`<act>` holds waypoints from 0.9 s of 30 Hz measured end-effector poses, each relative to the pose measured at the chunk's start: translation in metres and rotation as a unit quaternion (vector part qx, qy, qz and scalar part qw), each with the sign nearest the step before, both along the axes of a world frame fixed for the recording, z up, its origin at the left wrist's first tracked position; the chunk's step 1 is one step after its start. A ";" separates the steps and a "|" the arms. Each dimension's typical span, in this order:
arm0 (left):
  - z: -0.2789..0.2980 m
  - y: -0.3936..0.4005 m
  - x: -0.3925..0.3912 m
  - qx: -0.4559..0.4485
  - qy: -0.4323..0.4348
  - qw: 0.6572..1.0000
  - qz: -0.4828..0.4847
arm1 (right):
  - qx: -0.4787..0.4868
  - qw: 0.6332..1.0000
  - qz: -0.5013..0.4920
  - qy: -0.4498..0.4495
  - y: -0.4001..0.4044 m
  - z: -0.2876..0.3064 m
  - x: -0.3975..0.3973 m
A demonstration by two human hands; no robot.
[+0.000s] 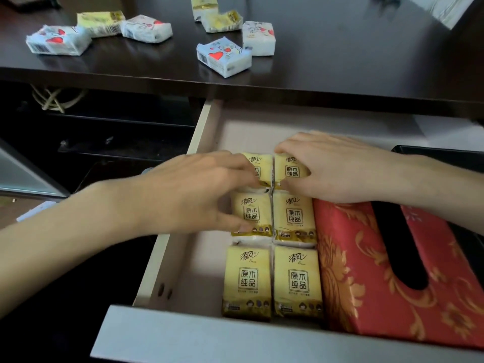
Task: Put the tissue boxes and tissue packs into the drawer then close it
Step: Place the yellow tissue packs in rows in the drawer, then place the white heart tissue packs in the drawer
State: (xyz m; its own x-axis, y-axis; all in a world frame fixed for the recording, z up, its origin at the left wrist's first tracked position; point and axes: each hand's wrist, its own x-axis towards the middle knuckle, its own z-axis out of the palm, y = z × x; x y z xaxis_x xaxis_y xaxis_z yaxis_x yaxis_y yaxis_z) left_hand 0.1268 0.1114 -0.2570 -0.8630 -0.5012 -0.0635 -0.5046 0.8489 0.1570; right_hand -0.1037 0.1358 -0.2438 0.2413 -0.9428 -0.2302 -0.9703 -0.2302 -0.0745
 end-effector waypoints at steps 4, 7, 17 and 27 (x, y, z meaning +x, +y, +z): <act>0.002 -0.015 -0.007 0.009 -0.055 0.998 0.032 | 0.019 0.999 -0.015 0.032 -0.003 -0.002 0.003; -0.001 -0.019 -0.012 -0.010 -0.110 0.994 0.017 | 0.016 0.999 -0.015 0.031 -0.001 -0.002 0.002; -0.020 0.008 -0.003 0.030 -0.112 0.993 -0.006 | -0.010 1.000 -0.021 0.015 0.001 -0.006 -0.001; -0.018 0.011 -0.011 -0.023 -0.086 0.995 -0.035 | 0.002 1.000 -0.029 0.011 0.000 -0.004 0.001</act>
State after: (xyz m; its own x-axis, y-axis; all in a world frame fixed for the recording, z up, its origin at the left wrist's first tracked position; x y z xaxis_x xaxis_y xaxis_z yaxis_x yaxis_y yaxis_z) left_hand 0.1159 0.1227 -0.2753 -0.8742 -0.4464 -0.1909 -0.4604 0.8870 0.0342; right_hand -0.1032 0.1356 -0.2473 0.1808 -0.9540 -0.2391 -0.9835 -0.1730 -0.0535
